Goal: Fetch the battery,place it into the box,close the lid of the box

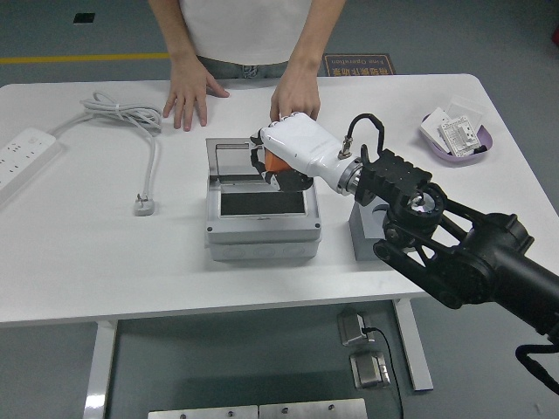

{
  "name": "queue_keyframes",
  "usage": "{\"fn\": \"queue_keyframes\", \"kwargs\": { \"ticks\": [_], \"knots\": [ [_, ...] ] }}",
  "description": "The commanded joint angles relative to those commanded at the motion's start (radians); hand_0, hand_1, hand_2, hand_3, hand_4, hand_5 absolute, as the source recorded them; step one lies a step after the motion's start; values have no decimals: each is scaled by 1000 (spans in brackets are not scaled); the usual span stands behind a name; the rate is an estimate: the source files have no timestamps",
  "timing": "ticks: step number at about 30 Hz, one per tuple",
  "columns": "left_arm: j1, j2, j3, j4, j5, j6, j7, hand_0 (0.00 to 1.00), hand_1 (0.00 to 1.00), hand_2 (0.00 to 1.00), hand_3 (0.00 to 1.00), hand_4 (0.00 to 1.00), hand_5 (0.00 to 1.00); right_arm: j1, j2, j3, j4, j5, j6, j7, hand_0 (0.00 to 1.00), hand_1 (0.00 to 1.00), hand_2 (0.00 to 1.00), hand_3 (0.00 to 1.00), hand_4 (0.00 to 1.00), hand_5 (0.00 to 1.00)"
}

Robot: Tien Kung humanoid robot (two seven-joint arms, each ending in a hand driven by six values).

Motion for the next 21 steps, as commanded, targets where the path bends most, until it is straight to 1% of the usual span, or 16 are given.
{"fn": "queue_keyframes", "kwargs": {
  "ticks": [15, 21],
  "knots": [
    [-2, 1, 2, 0, 0, 0, 0, 640, 662, 717, 836, 884, 652, -8, 20, -13, -5, -13, 2, -8, 71, 223, 269, 275, 62, 2],
    [-1, 2, 2, 0, 1, -1, 1, 640, 662, 717, 836, 884, 652, -13, 24, -16, -19, -26, 0, -9, 68, 221, 267, 273, 63, 2]
  ]
}}
